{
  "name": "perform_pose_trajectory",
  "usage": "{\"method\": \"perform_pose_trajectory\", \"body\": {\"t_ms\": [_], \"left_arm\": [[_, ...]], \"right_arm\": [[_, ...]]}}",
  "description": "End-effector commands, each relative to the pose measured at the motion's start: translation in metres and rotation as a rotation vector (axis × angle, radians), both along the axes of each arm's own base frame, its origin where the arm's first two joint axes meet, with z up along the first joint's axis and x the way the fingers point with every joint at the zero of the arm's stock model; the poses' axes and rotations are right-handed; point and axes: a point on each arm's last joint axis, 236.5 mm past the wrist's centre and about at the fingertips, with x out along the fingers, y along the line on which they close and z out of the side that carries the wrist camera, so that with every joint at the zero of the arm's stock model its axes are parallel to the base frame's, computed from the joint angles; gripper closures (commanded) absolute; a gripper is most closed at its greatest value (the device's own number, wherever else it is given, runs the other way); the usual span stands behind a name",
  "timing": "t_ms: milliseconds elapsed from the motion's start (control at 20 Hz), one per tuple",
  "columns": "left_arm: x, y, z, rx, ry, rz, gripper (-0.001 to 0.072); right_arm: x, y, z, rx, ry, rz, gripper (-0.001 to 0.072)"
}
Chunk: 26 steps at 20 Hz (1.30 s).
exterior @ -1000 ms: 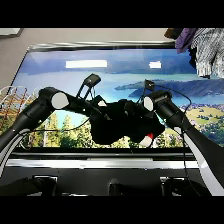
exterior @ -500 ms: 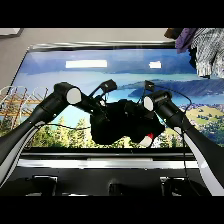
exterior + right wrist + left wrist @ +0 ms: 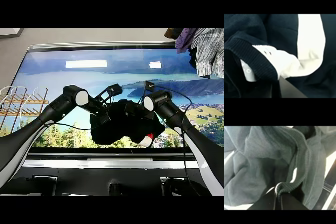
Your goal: Fold the clothes and pants, and hang the long-sleeved shirts on hangers.
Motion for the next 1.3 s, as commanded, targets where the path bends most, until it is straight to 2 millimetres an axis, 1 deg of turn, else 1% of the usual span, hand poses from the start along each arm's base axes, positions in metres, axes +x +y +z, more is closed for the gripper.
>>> {"method": "perform_pose_trajectory", "body": {"t_ms": [0, 50, 100, 150, 200, 250, 350, 400, 500, 550, 600, 650, 700, 800, 850, 950, 1000, 1100, 1150, 1200, 1250], "left_arm": [[0.013, 0.004, 0.004, -0.031, 0.041, 0.137, 0.0671], [0.026, 0.008, 0.016, -0.063, 0.044, 0.22, 0.0671], [0.043, 0.012, 0.032, -0.102, 0.038, 0.301, 0.0671], [0.062, 0.019, 0.055, -0.153, 0.021, 0.386, 0.0671], [0.082, 0.027, 0.083, -0.214, 0.001, 0.476, 0.0671], [0.099, 0.037, 0.114, -0.279, -0.016, 0.565, 0.0672], [0.121, 0.055, 0.176, -0.394, -0.067, 0.672, 0.0672], [0.126, 0.064, 0.209, -0.444, -0.104, 0.706, 0.0673], [0.124, 0.08, 0.264, -0.516, -0.186, 0.765, 0.0674], [0.119, 0.091, 0.287, -0.558, -0.22, 0.814, 0.0674], [0.111, 0.101, 0.305, -0.589, -0.243, 0.852, 0.0674], [0.101, 0.112, 0.322, -0.616, -0.265, 0.882, 0.0674], [0.089, 0.12, 0.339, -0.647, -0.29, 0.891, 0.0674], [0.064, 0.132, 0.378, -0.734, -0.34, 0.887, 0.0674], [0.051, 0.137, 0.395, -0.768, -0.363, 0.882, 0.0674], [0.026, 0.148, 0.419, -0.825, -0.382, 0.883, 0.0674], [0.017, 0.151, 0.425, -0.847, -0.371, 0.897, 0.0674], [0.002, 0.156, 0.429, -0.858, -0.344, 0.913, 0.0673], [-0.003, 0.157, 0.425, -0.84, -0.328, 0.915, 0.0674], [-0.006, 0.158, 0.414, -0.803, -0.296, 0.929, 0.0674], [-0.007, 0.158, 0.392, -0.748, -0.231, 0.966, 0.0674]], "right_arm": [[0.004, -0.008, 0.013, -0.029, -0.037, 0.011, 0.0667], [0.01, -0.012, 0.028, -0.058, -0.067, 0.043, 0.0667], [0.019, -0.013, 0.046, -0.08, -0.108, 0.085, 0.0667], [0.029, -0.013, 0.072, -0.093, -0.163, 0.108, 0.0667], [0.039, -0.015, 0.099, -0.1, -0.219, 0.106, 0.0667], [0.048, -0.016, 0.131, -0.097, -0.284, 0.097, 0.0667], [0.058, -0.012, 0.195, -0.07, -0.412, 0.13, 0.0667], [0.057, -0.011, 0.224, -0.058, -0.466, 0.149, 0.0667], [0.051, -0.013, 0.281, -0.042, -0.572, 0.179, 0.0667], [0.047, -0.016, 0.31, -0.034, -0.637, 0.191, 0.0667], [0.043, -0.018, 0.337, -0.019, -0.699, 0.192, 0.0667], [0.038, -0.019, 0.362, 0.009, -0.761, 0.187, 0.0667], [0.03, -0.015, 0.382, 0.053, -0.815, 0.197, 0.0667], [0.014, -0.002, 0.409, 0.151, -0.882, 0.227, 0.0667], [0.005, 0.003, 0.421, 0.198, -0.907, 0.241, 0.0667], [-0.006, 0.01, 0.436, 0.262, -0.941, 0.259, 0.0667], [-0.009, 0.012, 0.439, 0.277, -0.946, 0.264, 0.0667], [-0.012, 0.016, 0.441, 0.297, -0.947, 0.271, 0.0667], [-0.011, 0.016, 0.439, 0.294, -0.942, 0.272, 0.0667], [-0.008, 0.016, 0.434, 0.286, -0.93, 0.271, 0.0667], [-0.005, 0.018, 0.424, 0.279, -0.905, 0.272, 0.0667]]}}
